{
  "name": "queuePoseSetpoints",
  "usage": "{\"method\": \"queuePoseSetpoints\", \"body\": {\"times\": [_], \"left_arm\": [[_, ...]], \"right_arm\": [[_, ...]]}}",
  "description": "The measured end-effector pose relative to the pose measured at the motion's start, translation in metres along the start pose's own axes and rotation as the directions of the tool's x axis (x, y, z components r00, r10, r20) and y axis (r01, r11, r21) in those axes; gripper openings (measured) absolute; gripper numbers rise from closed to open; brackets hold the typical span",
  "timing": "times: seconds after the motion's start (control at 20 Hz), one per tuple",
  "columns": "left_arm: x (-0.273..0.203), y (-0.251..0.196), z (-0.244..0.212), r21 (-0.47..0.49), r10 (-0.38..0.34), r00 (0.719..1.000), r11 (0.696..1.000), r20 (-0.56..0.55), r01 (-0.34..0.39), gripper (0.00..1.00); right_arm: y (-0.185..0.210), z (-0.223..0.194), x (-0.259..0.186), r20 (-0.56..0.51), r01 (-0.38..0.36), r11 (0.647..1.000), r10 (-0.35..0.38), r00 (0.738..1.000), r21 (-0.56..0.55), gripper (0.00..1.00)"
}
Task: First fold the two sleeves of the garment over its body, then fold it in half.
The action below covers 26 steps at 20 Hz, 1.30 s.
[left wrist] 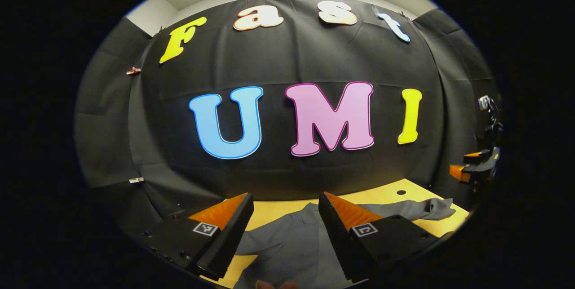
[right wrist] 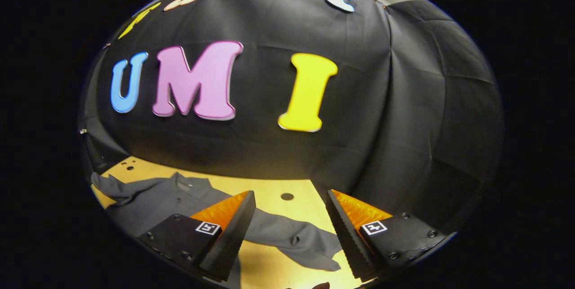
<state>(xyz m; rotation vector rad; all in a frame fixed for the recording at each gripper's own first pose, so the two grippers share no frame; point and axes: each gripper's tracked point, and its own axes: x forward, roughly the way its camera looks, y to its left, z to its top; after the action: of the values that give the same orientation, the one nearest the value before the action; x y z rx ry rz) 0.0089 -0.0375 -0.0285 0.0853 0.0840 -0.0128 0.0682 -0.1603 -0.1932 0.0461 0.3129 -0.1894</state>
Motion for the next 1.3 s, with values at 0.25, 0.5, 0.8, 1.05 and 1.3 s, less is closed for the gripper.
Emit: {"method": "queuePoseSetpoints", "body": {"times": [0.25, 0.5, 0.8, 1.05, 1.3], "left_arm": [[0.001, -0.015, -0.014, 0.022, -0.005, 0.999, 1.0, -0.041, 0.006, 0.92], [0.002, -0.021, -0.029, 0.021, 0.0, 0.996, 1.0, -0.084, 0.001, 0.95], [0.002, -0.015, -0.039, 0.013, 0.045, 0.991, 0.999, -0.126, -0.044, 0.95], [-0.002, -0.005, -0.047, 0.034, 0.078, 0.984, 0.997, -0.157, -0.073, 0.95], [-0.002, 0.001, -0.052, 0.01, 0.1, 0.98, 0.995, -0.172, -0.1, 0.95]], "right_arm": [[-0.042, -0.085, 0.058, -0.171, 0.068, 0.994, -0.054, 0.984, 0.08, 0.98], [-0.071, -0.153, 0.083, -0.285, 0.116, 0.993, -0.1, 0.953, 0.039, 0.98], [-0.088, -0.223, 0.098, -0.415, 0.144, 0.99, -0.126, 0.901, 0.012, 0.98], [-0.089, -0.257, 0.106, -0.477, 0.13, 0.992, -0.11, 0.872, 0.008, 0.98], [-0.078, -0.264, 0.107, -0.486, 0.116, 0.99, -0.06, 0.872, 0.086, 0.72]]}}
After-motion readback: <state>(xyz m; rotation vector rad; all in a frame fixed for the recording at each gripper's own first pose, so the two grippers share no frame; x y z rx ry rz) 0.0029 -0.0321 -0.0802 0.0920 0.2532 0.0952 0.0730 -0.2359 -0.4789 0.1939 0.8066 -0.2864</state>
